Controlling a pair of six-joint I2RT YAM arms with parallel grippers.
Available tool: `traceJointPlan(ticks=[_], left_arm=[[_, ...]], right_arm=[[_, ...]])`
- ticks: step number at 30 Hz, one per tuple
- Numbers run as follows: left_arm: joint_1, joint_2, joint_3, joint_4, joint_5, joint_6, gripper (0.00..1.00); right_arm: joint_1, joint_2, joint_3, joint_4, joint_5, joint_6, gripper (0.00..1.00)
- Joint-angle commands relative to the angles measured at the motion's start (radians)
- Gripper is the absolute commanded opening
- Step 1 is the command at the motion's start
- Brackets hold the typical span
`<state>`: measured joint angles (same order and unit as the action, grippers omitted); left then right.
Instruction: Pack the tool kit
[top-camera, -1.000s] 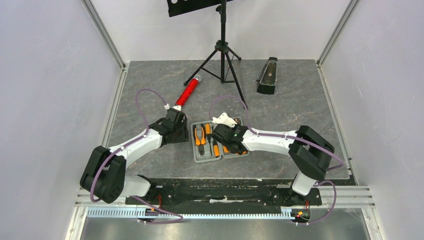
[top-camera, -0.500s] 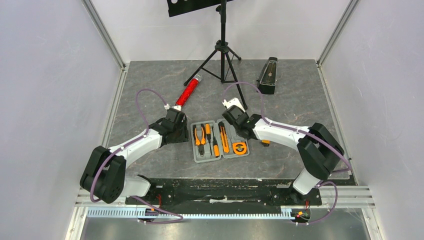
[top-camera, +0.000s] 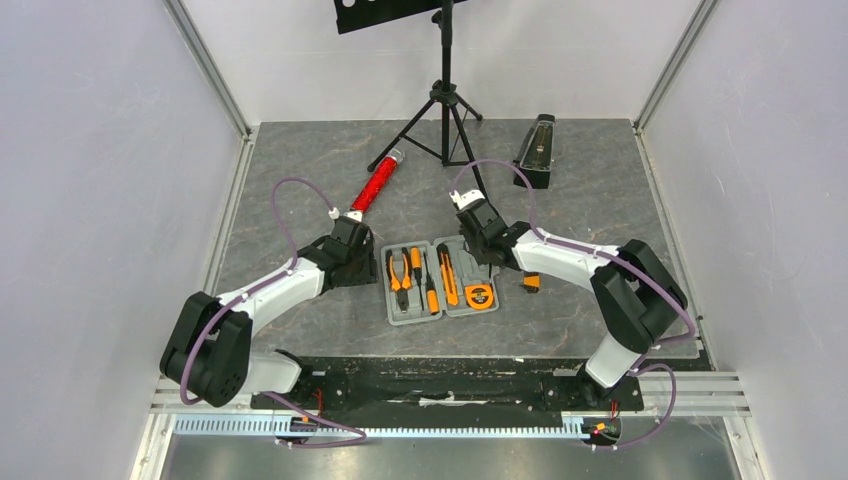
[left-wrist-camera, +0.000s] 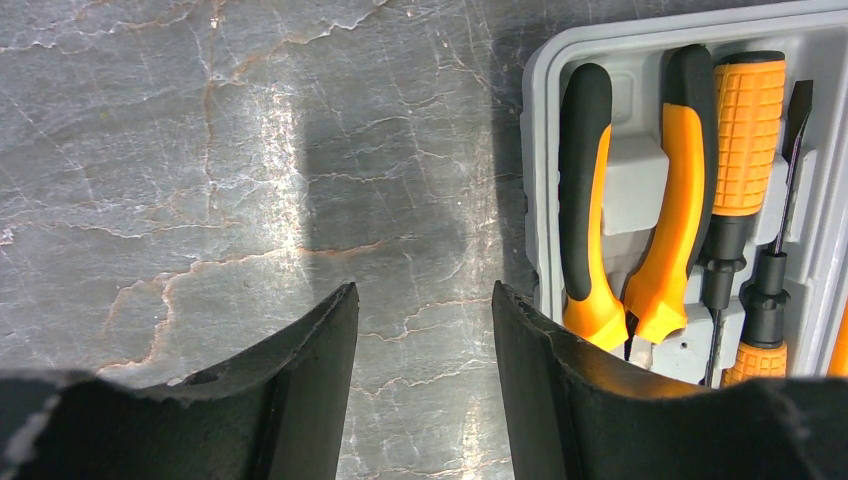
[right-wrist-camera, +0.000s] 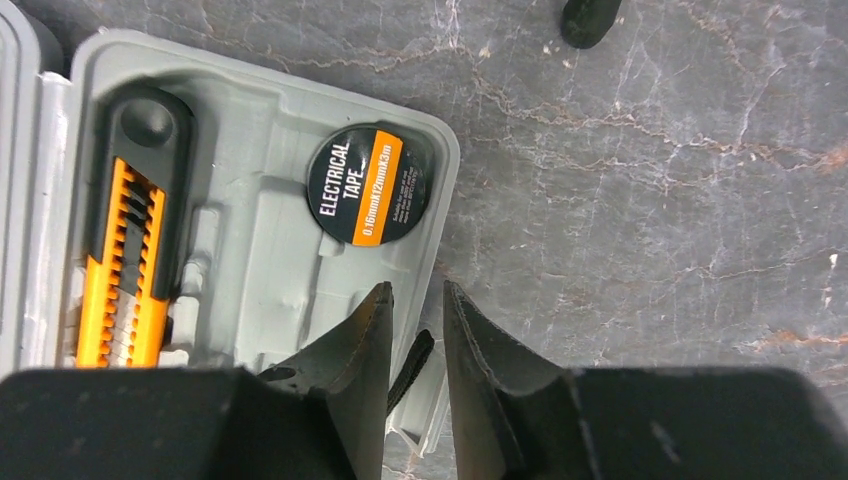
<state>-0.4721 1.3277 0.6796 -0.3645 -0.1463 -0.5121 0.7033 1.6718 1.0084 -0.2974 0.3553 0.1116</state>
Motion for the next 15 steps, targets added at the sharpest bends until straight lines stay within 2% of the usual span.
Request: traceJointPlan(ticks=[1,9,15], left_arm=[[0.004,-0.016,0.004,0.025,0.008,-0.022,0.58],[0.004,-0.017,0.005,0.025,0.008,-0.020,0.58],[0.004,-0.019,0.005,0.025,0.007,-0.019,0.58]], right_arm=[[-0.019,0.019,-0.020,0.025,-0.052,-0.004,0.28],[-0.028,-0.008,-0.045,0.003,-0.074,-0.004,0.25],[-0.029,-0.038,-0.051,-0.001,-0.075,-0.010,0.06]])
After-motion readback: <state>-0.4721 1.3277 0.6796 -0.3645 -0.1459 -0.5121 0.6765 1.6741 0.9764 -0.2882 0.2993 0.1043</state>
